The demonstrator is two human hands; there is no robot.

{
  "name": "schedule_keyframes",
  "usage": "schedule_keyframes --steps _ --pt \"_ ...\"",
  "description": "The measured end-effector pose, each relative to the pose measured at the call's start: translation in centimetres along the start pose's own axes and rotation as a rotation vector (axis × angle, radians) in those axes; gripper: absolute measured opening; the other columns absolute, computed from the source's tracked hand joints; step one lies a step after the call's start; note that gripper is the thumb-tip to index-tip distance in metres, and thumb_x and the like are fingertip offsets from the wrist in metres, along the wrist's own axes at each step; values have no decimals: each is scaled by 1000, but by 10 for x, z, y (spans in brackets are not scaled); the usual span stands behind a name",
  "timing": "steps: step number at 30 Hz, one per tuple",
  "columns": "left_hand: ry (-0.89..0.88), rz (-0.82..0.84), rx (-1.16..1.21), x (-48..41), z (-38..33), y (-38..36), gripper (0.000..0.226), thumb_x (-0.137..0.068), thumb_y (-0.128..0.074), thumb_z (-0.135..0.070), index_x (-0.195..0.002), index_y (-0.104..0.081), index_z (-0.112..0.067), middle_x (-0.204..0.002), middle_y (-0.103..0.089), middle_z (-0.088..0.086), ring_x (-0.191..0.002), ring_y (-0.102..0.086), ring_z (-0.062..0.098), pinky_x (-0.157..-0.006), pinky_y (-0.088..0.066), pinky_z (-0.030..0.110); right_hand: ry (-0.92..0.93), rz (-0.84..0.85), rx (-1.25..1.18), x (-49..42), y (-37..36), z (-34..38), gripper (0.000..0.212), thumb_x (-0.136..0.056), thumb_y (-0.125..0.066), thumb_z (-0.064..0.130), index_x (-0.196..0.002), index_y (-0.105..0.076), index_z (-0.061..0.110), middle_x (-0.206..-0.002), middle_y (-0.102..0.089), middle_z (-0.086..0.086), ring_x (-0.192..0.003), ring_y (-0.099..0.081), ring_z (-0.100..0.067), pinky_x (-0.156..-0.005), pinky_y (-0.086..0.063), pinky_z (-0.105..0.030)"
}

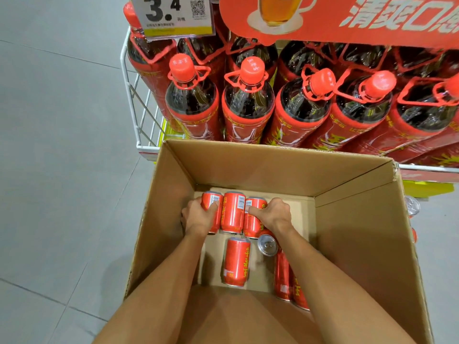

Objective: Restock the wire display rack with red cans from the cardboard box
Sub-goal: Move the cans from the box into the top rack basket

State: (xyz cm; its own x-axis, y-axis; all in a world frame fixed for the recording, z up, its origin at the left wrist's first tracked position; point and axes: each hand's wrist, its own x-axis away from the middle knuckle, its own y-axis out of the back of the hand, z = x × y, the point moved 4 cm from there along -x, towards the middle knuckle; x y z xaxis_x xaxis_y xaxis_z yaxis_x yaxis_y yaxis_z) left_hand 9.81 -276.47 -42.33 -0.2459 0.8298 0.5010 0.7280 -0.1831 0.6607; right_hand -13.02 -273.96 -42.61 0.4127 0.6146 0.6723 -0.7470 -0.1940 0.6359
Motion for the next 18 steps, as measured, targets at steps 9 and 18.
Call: schedule_keyframes --steps 9,18 --pt "111 75 145 1 0 0 45 -89 -77 -41 -126 -65 -17 -125 -67 15 -120 -62 38 -105 -51 47 10 -3 -104 14 10 -5 50 -73 -83 59 -75 -63 13 -83 -67 -6 -84 -66 -28 -63 -41 -29" --pt "-20 147 265 76 -95 58 41 -87 -81 -36 -118 -69 -12 -114 -74 8 -103 -70 26 -94 -56 35 66 -12 -393 106 89 34 48 -71 -86 56 -76 -78 10 -78 -79 -5 -79 -75 -23 -75 -61 -37"
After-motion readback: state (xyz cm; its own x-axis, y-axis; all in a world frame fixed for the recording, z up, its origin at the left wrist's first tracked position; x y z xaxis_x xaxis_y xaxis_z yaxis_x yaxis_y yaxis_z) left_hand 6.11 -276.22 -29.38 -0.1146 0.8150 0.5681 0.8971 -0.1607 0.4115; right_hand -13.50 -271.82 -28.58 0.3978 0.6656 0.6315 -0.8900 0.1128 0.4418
